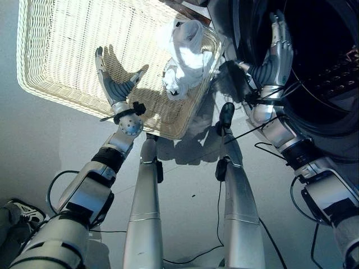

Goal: Put the clothes into the washing machine.

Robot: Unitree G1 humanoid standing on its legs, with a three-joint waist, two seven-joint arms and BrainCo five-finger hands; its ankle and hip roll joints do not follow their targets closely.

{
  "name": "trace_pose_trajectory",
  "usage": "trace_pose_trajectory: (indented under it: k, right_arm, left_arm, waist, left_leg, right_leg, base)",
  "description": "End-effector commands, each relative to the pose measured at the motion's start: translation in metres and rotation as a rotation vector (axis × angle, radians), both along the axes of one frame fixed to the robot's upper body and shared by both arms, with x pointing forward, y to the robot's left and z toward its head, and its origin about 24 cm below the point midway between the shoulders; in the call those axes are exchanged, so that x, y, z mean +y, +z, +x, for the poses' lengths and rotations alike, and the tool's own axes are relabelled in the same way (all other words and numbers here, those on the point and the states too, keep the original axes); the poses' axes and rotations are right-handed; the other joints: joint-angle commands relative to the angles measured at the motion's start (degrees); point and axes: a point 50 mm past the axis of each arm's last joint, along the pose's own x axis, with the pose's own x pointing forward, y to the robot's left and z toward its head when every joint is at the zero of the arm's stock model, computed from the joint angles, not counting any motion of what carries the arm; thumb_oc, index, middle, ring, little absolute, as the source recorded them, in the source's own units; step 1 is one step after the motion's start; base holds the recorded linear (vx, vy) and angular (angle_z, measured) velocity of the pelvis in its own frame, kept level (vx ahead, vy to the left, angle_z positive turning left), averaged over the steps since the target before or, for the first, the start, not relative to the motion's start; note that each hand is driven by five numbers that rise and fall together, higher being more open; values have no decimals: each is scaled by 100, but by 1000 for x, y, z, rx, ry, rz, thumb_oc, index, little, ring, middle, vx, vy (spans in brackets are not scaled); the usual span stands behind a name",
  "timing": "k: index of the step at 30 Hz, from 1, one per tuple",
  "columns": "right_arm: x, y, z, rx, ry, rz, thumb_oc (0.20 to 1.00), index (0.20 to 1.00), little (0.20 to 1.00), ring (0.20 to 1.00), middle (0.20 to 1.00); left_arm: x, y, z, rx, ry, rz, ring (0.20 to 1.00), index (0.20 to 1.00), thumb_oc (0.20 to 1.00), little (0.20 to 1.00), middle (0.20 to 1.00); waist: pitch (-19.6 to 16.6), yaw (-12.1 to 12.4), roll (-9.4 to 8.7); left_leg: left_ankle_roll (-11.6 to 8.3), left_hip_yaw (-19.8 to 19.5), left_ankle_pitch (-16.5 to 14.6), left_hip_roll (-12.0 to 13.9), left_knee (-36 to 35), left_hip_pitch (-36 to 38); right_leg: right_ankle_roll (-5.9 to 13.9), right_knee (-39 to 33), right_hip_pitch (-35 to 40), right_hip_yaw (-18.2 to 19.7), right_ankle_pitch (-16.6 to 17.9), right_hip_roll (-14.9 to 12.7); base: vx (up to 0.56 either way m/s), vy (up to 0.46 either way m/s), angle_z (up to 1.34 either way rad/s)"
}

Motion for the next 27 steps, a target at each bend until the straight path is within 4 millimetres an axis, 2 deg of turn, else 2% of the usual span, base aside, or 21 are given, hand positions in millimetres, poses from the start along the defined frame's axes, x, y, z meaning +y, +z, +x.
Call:
trace_pose_trajectory:
  k: [1,7,13,14,18,22,27]
  right_arm:
    - [29,4,-18,-64,159,-199,1000,1000,1000,1000,1000]
    - [59,0,-23,-44,276,-359,1000,1000,1000,1000,1000]
    - [79,0,-16,27,284,-477,1000,1000,1000,1000,1000]
    - [81,-2,-9,75,257,-513,1000,1000,1000,1000,1000]
    - [85,-4,6,154,183,-566,1000,1000,1000,1000,1000]
    - [80,-6,22,221,90,-576,1000,1000,1000,1000,1000]
    - [63,-8,43,308,-29,-536,1000,1000,1000,1000,1000]
  left_arm:
    - [0,2,-6,-69,17,-57,1000,1000,1000,1000,1000]
    - [-7,4,-6,-68,7,-55,1000,1000,1000,1000,1000]
    - [-11,6,-3,-58,-5,-48,1000,1000,1000,1000,1000]
    - [-12,9,-1,-55,-10,-44,1000,1000,1000,1000,1000]
    - [-14,16,2,-54,-22,-31,1000,1000,1000,1000,1000]
    - [-17,21,5,-52,-38,-23,1000,1000,1000,1000,1000]
    - [-23,25,9,-54,-70,-13,1000,1000,1000,1000,1000]
  waist:
    - [-111,-144,398]
    - [-111,-58,414]
    - [-111,34,436]
    - [-111,66,446]
    - [-111,144,458]
    - [-111,221,487]
    - [-111,323,575]
  left_leg:
    - [316,-262,315,-152,-361,71]
    - [297,-292,381,-159,-373,71]
    - [287,-326,416,-172,-360,89]
    - [281,-327,435,-183,-350,94]
    - [277,-354,457,-191,-329,92]
    - [283,-381,479,-219,-337,96]
    - [309,-402,497,-247,-358,88]
  right_leg:
    - [399,604,55,-223,-382,93]
    - [393,597,77,-282,-361,41]
    - [378,625,101,-325,-363,18]
    - [374,630,113,-342,-346,4]
    - [368,636,132,-397,-325,-33]
    - [363,630,138,-441,-287,-54]
    - [362,615,132,-495,-240,-92]
  base:
    - [0,0,0]
    - [-1,-5,0]
    - [0,-1,1]
    - [0,0,0]
    - [1,-8,2]
    - [6,-25,6]
    - [5,-14,6]
